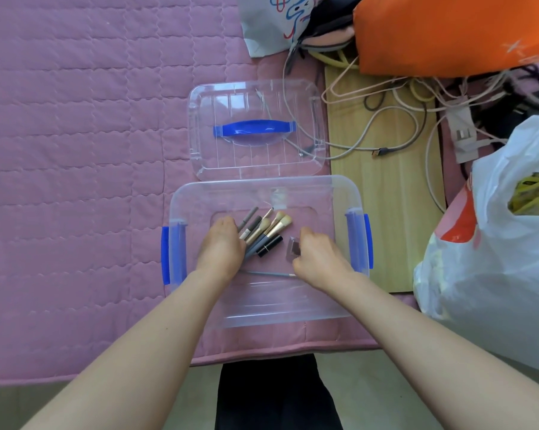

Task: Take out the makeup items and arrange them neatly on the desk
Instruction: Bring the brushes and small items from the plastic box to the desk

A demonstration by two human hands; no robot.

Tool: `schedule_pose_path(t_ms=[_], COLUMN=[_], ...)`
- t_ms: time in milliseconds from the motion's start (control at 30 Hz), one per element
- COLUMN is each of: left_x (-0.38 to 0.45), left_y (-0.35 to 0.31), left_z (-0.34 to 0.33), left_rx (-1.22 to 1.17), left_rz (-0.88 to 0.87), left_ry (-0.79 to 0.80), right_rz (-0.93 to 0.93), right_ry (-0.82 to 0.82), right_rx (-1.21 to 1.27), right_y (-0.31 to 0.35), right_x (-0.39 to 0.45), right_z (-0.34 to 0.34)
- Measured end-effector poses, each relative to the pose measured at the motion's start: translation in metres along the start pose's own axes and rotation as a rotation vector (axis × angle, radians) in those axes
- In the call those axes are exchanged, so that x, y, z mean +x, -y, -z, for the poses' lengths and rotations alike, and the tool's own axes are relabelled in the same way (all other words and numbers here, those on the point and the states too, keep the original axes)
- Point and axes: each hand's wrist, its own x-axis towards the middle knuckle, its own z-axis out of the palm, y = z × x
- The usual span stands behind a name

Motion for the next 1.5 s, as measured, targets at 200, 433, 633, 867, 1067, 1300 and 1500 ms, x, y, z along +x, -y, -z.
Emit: schedule_pose_path(t_ms=[200, 433, 633, 867, 1067, 1300, 1500], left_x=[-0.003, 0.003, 0.008, 0.007, 0.012, 0.008, 0.005], left_y=[-0.001, -0.001, 0.003, 0.003, 0.002, -0.002, -0.001], left_z=[-0.006, -0.016, -0.013, -0.008, -0.003, 0.0, 0.002], left_rx=[0.002, 0.019, 0.051, 0.064, 0.037, 0.017, -0.015], left_rz=[0.041, 0.107, 0.07, 0.099, 0.109, 0.164, 0.122], left_ry=[0.032, -0.019, 0.012, 0.074, 0.131, 0.174, 0.169], right_rz=[0.005, -0.014, -0.012, 0.02, 0.045, 0.065, 0.276], right_ry=[-0.052, -0.074, -0.01, 0.008, 0.017, 0.041, -0.026], right_rx=[-0.145, -0.178, -0.155, -0.125, -0.18, -0.059, -0.143], right_y=[-0.001, 0.002, 0.0, -0.002, -0.005, -0.003, 0.0], right_x=[0.007, 0.019, 0.025, 0.026, 0.028, 0.023, 0.02], right_z=[-0.014, -0.024, -0.024, -0.016, -0.021, -0.008, -0.01])
